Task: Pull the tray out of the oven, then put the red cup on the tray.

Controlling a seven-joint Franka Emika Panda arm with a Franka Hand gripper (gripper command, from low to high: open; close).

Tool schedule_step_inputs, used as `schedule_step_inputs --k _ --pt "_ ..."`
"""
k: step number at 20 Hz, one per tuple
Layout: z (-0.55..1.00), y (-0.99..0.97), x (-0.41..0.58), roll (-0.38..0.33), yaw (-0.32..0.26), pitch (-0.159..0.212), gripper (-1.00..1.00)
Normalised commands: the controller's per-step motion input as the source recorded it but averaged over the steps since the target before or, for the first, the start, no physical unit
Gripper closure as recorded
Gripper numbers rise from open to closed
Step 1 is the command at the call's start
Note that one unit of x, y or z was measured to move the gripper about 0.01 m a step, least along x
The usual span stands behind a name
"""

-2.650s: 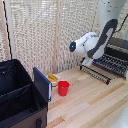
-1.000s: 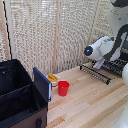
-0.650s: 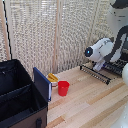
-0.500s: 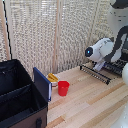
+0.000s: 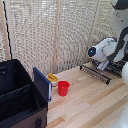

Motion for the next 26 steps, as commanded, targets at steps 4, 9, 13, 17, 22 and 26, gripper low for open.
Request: schedule_step_inputs --k 4,9,13,17,22,26 --pt "0.1 -0.09 0.0 0.0 0.017 0.007 1.0" --pt "0.0 0.57 -0.03 -0.003 -0.024 0.005 1.0" --pt "-0.01 0.92 -0.108 -0.034 -0.042 0.0 1.0" --pt "-0.03 0.94 -0.117 -0.049 -0.026 0.002 1.0" --pt "-0.11 0.91 -0.05 -0.086 -0.034 0.013 1.0" --pt "-0.07 0.67 -0.005 -0.075 -0.032 0.016 1.0"
